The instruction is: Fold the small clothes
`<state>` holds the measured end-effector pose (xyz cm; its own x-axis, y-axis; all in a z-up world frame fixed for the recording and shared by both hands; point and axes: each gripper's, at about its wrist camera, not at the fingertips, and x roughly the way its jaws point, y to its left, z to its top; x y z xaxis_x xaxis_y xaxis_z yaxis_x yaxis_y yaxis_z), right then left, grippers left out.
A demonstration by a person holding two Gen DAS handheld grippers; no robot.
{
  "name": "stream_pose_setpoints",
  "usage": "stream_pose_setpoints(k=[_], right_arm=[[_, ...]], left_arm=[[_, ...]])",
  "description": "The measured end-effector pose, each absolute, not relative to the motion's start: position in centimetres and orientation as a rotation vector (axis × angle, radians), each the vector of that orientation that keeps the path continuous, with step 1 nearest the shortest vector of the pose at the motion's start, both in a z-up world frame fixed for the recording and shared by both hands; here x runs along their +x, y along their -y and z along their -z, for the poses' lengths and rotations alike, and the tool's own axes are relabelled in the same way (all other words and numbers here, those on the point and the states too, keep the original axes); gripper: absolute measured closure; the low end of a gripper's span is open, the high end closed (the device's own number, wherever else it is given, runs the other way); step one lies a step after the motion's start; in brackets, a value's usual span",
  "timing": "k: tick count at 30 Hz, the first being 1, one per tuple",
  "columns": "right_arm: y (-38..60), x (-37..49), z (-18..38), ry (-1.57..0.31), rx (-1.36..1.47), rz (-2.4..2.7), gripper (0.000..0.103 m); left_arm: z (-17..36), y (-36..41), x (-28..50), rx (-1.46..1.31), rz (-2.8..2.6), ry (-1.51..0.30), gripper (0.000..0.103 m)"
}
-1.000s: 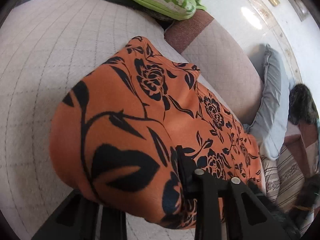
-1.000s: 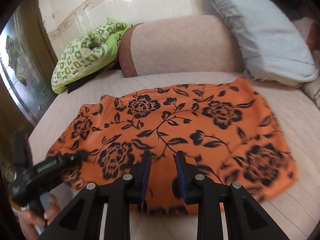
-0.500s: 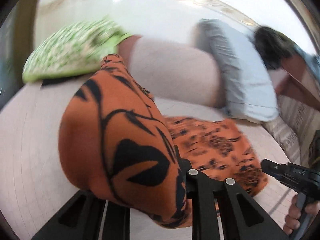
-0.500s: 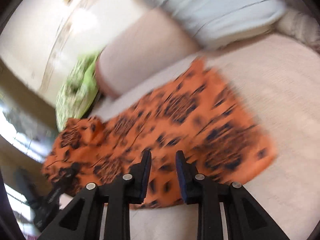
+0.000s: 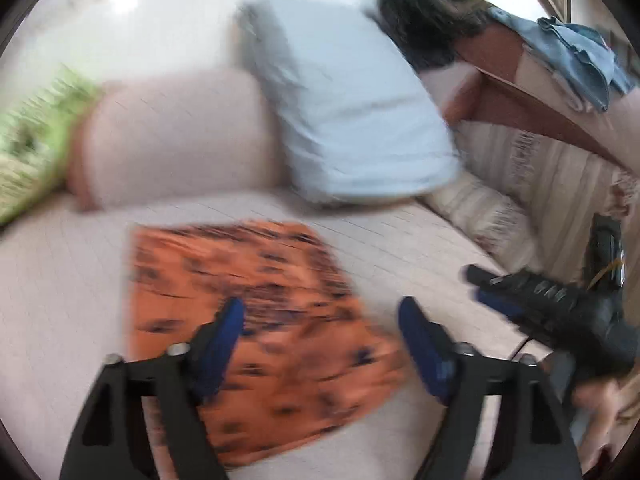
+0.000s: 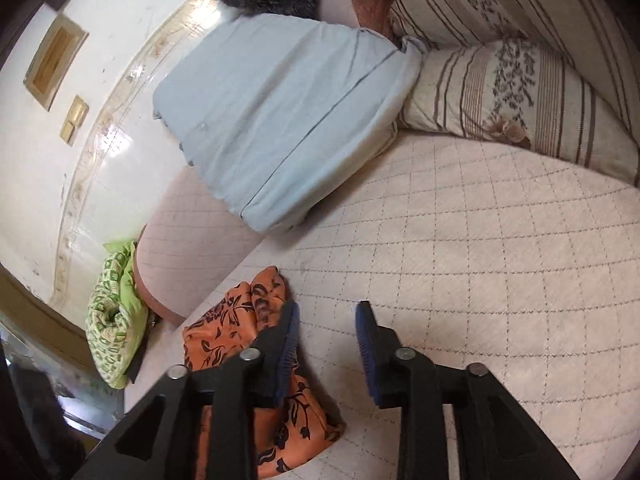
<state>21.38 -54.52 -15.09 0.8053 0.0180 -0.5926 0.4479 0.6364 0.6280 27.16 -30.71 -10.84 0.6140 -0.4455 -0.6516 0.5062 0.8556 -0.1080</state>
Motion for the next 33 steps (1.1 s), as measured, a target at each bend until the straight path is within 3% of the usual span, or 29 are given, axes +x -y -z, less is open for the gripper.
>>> stream_pose_setpoints(k=[1, 2, 9, 12, 15, 16, 17, 22, 24, 26, 33], right_arm=[[54.4, 21.6, 15.2, -0.601, 0.866, 0.248, 0.053], [54.2, 21.9, 15.1, -0.598, 0.870, 0.231, 0.050], [48.3, 24.8, 14.1, -0.627, 0.785, -0.075, 0.050], [45.5, 25.9, 13.9, -0.661, 0.774, -0.193, 0.056], [44.1, 28.1, 18.5, -0.905, 0.726, -0.061, 0.060], [44.6, 28.6, 21.0, -1.010, 0.746, -0.005, 0.076], [45.2, 28.6, 22.4, -1.042, 0.792, 0.007, 0.084], [47.1, 26.7, 18.2, -0.889, 0.803, -0.050, 0.083], [48.4, 26.0, 17.4, -0.830, 0.830, -0.027, 0.073], [49.4, 25.8, 17.1, -0.796, 0.880, -0.030, 0.031], [46.9, 24.8, 11.6, -0.619, 0.662, -0.013, 0.030]], left_arm=[[10.7, 29.0, 27.1, 0.092, 0.508, -0.710, 0.019], [10.7, 28.0, 27.3, 0.090, 0.482, -0.711, 0.019], [14.1, 21.1, 29.3, 0.028, 0.213, -0.859, 0.019], [17.2, 22.6, 29.2, 0.154, 0.186, -0.916, 0.019], [21.0, 23.7, 29.5, 0.229, 0.201, -1.031, 0.017], [21.3, 23.3, 29.4, 0.199, 0.215, -1.039, 0.017], [20.8, 23.0, 29.4, 0.175, 0.223, -1.038, 0.017], [15.7, 21.9, 29.6, 0.165, 0.275, -0.923, 0.017], [14.0, 21.8, 29.6, 0.147, 0.287, -0.878, 0.017], [11.9, 22.1, 29.1, 0.148, 0.263, -0.811, 0.017], [6.9, 22.6, 26.9, 0.170, 0.168, -0.635, 0.011]])
